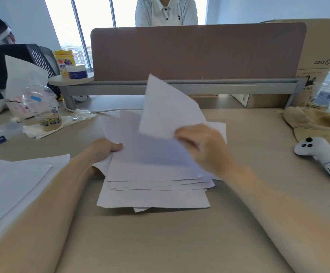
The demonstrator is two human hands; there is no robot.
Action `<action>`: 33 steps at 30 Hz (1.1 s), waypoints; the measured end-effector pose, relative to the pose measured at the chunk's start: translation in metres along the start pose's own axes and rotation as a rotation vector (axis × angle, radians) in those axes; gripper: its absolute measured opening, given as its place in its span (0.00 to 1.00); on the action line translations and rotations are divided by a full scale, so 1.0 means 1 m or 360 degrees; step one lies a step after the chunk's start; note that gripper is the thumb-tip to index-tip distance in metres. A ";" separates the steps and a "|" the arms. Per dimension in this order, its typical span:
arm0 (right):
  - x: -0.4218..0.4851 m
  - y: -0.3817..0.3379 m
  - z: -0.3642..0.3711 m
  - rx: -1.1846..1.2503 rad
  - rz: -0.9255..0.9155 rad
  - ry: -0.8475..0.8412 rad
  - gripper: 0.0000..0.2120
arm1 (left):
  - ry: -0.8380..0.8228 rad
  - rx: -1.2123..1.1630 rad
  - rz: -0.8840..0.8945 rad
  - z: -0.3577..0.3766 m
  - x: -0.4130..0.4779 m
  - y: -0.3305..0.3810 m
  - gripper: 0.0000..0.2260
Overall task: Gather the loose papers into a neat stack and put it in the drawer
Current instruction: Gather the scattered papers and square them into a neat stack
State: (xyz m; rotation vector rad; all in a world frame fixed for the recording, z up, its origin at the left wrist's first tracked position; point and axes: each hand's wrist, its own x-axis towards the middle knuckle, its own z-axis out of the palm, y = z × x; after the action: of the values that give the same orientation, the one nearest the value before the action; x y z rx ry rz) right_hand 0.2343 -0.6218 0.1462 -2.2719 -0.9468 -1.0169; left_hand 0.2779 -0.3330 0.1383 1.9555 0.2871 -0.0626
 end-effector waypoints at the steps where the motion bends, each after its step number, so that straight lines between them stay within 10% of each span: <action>1: -0.004 -0.009 0.008 0.0023 -0.0054 -0.0202 0.07 | 0.0002 -0.0255 -0.0047 0.001 -0.001 0.000 0.09; 4: -0.009 -0.023 0.018 0.0080 -0.0074 -0.0607 0.11 | -0.0162 -0.0845 -0.0091 0.000 -0.003 -0.003 0.20; 8: -0.011 -0.037 0.019 0.0267 0.0069 -0.0928 0.13 | -0.0330 -0.0263 0.0112 0.002 -0.007 -0.006 0.29; 12: -0.002 0.011 -0.001 0.0204 0.0940 -0.0487 0.19 | -0.0086 0.0159 0.0242 0.003 0.006 -0.008 0.19; 15: -0.018 0.069 -0.018 -0.0418 0.1494 -0.0861 0.30 | -0.0083 0.0113 0.0169 -0.005 0.011 -0.010 0.17; 23: -0.026 0.065 -0.021 0.0182 0.1117 -0.1207 0.25 | -0.0073 0.0306 0.0150 0.020 0.003 0.009 0.11; 26: -0.027 0.062 -0.019 0.0544 0.1299 -0.0893 0.25 | -0.0056 0.0322 0.0148 0.027 -0.002 0.021 0.11; 29: -0.024 0.065 -0.022 0.0115 0.1509 -0.0616 0.22 | -0.0078 0.0267 0.0065 0.025 -0.006 0.032 0.12; 33: -0.029 0.059 -0.014 -0.0005 0.1461 -0.1002 0.34 | -0.0307 0.0009 -0.0136 0.022 -0.010 0.043 0.12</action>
State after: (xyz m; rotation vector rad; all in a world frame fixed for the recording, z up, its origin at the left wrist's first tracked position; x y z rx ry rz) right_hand 0.2581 -0.6809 0.1248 -2.6169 -0.0065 0.0959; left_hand 0.2797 -0.3702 0.1704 1.9257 0.2431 -0.3059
